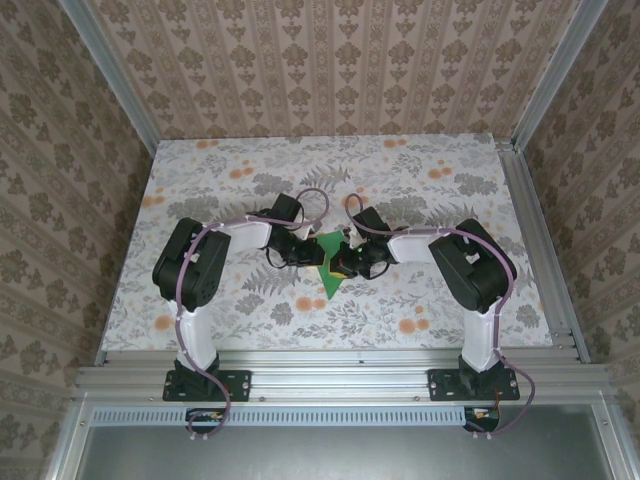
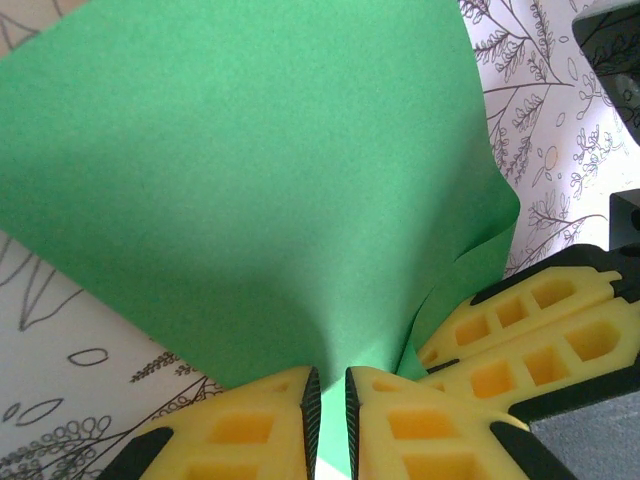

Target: Fold a paper plane with a square sheet of paper (pick it up from the middle)

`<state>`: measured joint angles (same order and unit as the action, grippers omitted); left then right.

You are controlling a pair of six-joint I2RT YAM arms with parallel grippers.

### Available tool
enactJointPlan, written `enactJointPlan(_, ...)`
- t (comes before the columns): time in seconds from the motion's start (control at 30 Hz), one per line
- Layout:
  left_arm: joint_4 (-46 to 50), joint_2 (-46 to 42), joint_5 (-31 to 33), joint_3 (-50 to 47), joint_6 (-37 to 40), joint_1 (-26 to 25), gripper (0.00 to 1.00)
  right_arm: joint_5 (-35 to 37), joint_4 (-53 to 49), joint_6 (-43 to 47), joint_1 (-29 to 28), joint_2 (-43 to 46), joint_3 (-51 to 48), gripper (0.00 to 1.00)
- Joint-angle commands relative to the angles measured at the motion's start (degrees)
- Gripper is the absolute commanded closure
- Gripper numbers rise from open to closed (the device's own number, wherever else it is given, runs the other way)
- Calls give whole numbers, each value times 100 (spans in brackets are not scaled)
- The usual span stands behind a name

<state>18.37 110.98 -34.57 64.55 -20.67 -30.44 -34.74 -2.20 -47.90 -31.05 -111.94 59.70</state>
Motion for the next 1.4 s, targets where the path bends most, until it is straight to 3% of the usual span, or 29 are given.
enactJointPlan(0.0, 83, 264, 58, -66, 177, -59, 81, 200, -220, 105, -42, -168, 129, 91)
enactJointPlan(0.13, 55, 284, 26, -66, 169, -59, 81, 209, -236, 127, -65, -196, 149, 87)
enactJointPlan(0.5, 29, 234, -18, -77, 138, -59, 81, 249, -246, 149, -68, -204, 112, 65)
enactJointPlan(1.17, 140, -643, 16, -232, 27, 244, 81, 187, -4, 96, -77, -216, -74, 60)
enactJointPlan(1.37, 187, -857, -29, -311, -12, 253, 81, 196, -70, 157, -77, -222, -99, 68)
